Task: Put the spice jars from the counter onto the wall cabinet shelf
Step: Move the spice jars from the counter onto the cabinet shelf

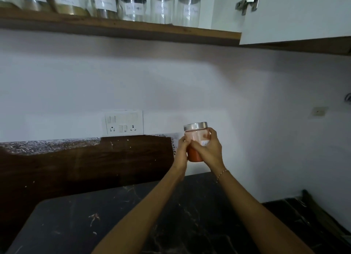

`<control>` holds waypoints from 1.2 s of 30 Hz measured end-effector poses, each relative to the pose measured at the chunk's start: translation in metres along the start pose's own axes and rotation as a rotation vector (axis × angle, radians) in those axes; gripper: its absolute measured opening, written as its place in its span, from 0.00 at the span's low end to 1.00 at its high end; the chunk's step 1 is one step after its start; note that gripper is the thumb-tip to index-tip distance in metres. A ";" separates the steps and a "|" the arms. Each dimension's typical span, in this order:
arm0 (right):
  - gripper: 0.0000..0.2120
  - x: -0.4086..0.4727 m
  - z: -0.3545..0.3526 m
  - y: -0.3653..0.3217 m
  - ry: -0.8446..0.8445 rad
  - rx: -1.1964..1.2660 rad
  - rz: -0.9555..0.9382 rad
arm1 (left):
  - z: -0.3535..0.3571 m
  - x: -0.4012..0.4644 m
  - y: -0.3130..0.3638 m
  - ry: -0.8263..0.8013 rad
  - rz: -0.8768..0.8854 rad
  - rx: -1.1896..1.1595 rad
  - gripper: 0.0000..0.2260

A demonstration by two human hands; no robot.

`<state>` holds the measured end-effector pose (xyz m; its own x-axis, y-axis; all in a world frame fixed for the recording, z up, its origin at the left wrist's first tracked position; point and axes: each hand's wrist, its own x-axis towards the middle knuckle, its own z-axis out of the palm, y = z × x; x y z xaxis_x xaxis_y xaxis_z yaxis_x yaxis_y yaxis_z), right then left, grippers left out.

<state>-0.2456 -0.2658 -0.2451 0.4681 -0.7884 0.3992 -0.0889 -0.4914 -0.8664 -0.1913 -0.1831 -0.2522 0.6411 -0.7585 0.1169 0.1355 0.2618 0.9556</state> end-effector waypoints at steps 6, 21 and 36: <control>0.45 -0.001 -0.013 -0.021 -0.346 0.049 0.017 | -0.015 -0.005 0.030 -0.136 0.018 -0.082 0.14; 0.40 0.000 -0.043 -0.061 -0.236 0.088 -0.112 | -0.009 0.000 0.086 -0.196 0.046 0.135 0.32; 0.36 0.071 -0.066 -0.141 0.009 0.212 -0.314 | 0.037 0.049 0.186 0.004 0.434 0.396 0.27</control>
<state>-0.2584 -0.2766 -0.0744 0.4359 -0.6150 0.6571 0.2426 -0.6228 -0.7438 -0.1623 -0.1940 -0.0592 0.5781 -0.6292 0.5195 -0.4321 0.3040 0.8490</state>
